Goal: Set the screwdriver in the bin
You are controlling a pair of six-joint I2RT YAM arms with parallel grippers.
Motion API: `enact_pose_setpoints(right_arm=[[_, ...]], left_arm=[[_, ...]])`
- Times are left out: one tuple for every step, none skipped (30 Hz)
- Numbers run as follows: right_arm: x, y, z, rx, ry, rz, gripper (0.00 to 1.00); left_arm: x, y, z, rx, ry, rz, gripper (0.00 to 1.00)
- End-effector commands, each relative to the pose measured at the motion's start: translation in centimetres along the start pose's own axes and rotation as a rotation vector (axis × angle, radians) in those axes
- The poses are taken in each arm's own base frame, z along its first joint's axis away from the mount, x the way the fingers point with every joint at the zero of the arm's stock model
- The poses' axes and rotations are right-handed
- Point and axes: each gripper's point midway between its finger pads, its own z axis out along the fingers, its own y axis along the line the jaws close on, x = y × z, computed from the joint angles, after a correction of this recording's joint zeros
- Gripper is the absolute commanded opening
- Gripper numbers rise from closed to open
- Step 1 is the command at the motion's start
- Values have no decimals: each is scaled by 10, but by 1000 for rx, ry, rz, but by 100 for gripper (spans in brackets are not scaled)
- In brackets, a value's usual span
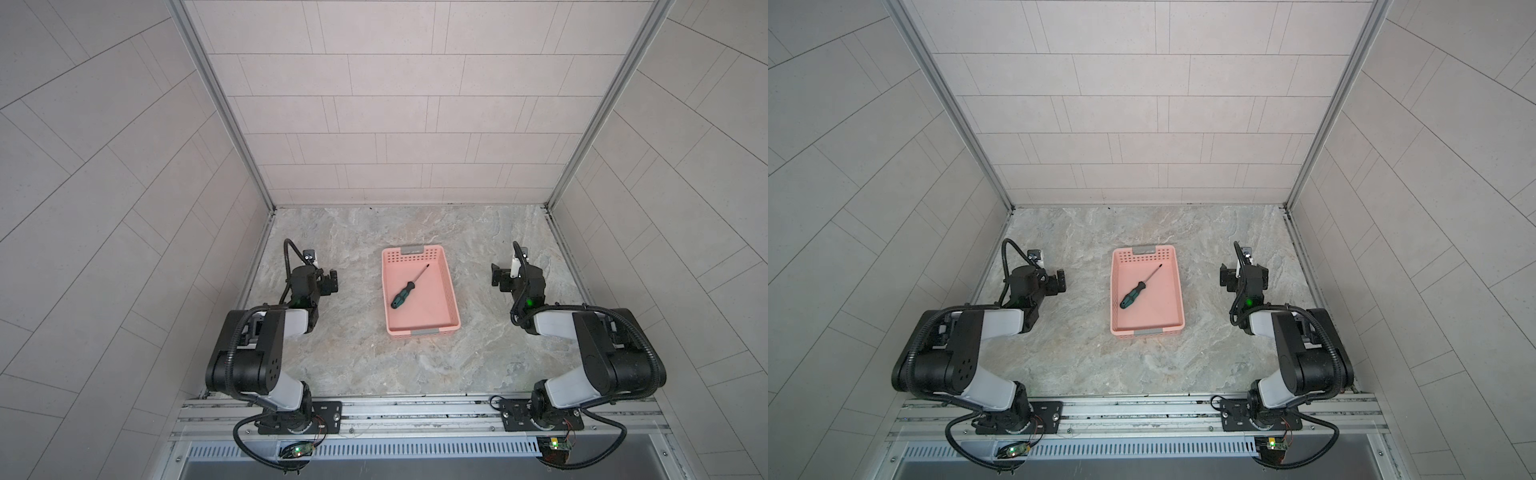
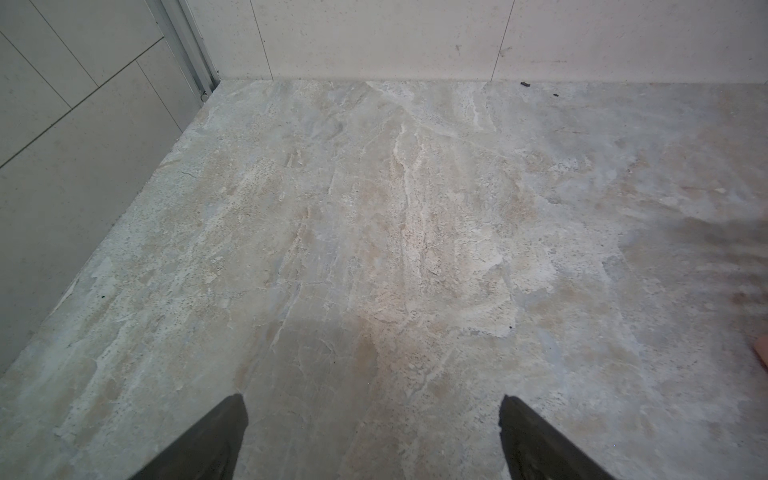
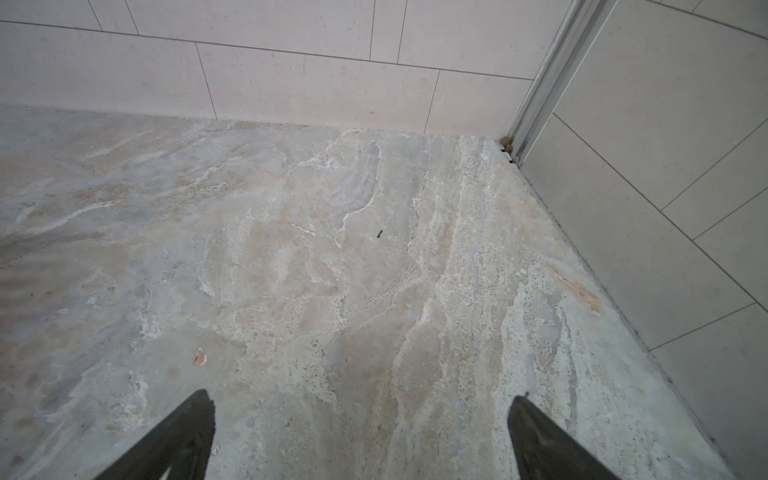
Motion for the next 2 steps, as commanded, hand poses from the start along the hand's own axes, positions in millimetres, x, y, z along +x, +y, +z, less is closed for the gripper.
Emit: enact_pose_setpoints(right_arm=[[16,0,3,-2,68,-10,99],[16,0,2,-3,63,-13,100]], left_arm=[[-8,-3,-1,9,-30,13,100],[-8,-3,-1,10,-30,13,100]])
